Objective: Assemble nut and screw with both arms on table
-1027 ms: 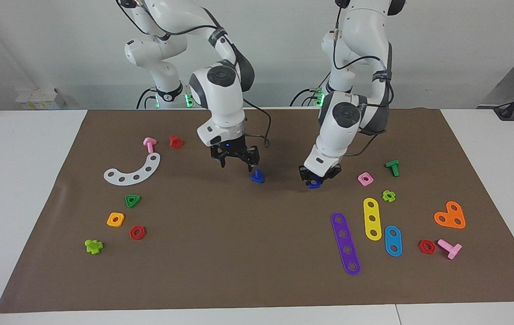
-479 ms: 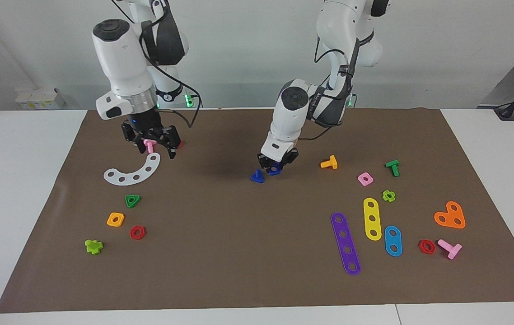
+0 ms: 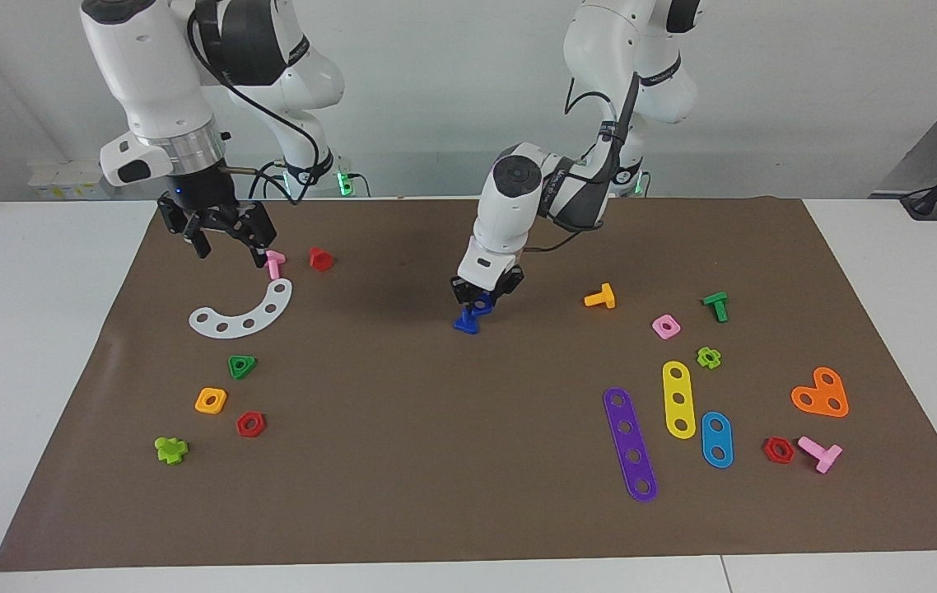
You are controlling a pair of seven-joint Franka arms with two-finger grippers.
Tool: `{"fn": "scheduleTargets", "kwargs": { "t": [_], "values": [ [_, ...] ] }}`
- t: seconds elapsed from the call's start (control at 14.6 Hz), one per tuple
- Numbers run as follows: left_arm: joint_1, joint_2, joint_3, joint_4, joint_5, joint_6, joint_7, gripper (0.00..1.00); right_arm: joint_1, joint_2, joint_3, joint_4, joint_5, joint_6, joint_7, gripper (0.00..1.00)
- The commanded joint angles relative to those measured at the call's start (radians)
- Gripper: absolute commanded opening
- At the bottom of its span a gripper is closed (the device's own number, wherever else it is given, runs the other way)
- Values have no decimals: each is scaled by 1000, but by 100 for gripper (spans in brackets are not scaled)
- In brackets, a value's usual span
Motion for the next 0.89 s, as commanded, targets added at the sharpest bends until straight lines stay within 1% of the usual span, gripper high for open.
{"fn": "scheduleTargets", "kwargs": {
  "t": [0.0,0.14,0.27,0.41,0.55,0.82],
  "values": [
    [-17,21,18,31,-26,18,-15,0,-28,20,10,92,18,-90,-79,100],
    [-3,41,19,89,-26,-28,-13,0,-34,33,10,137,18,-141,-89,100],
    [-2,54,19,119,-35,-35,-15,0,-43,36,10,134,20,-161,-104,100],
    [-14,57,19,103,-38,-18,-16,0,-40,33,10,126,18,-177,-106,100],
    [-19,80,19,100,-38,1,-19,0,-32,24,10,112,0,-202,-104,100],
    [-20,84,19,85,-35,-15,-19,0,-37,23,12,108,1,-204,-106,100]
  ]
}}
